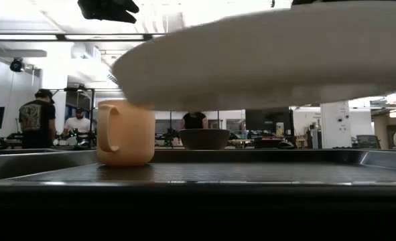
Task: Set up tray
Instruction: Put the white plate on the black serving tray to the bottom right side of the orange mug
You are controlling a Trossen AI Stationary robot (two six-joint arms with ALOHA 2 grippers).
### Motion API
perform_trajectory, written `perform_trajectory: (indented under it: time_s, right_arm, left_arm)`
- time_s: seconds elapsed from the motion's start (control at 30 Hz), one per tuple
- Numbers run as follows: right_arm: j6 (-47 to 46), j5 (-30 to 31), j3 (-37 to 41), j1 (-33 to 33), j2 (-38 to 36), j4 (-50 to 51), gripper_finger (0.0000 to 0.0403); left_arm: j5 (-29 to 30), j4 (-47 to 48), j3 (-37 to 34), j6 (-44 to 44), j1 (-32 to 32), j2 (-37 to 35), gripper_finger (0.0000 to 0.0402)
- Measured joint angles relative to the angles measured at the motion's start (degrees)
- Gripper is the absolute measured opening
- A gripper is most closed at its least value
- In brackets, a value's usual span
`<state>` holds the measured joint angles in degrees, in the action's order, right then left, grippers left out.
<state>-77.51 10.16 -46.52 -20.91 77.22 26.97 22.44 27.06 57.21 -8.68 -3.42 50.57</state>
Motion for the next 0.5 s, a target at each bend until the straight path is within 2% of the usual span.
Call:
perform_trajectory:
  time_s: [0.17, 0.5]
  right_arm:
    - [0.68, -0.77, -0.07, 0.02, 4.54, -5.31, 0.0008]
    - [1.41, -1.32, 0.21, 0.49, 8.41, -4.67, 0.0008]
  left_arm:
    - [0.0, 0.07, 0.0, -0.01, 0.01, 0.0, 0.0183]
    - [0.0, 0.05, 0.0, -0.44, 0.02, -0.02, 0.0183]
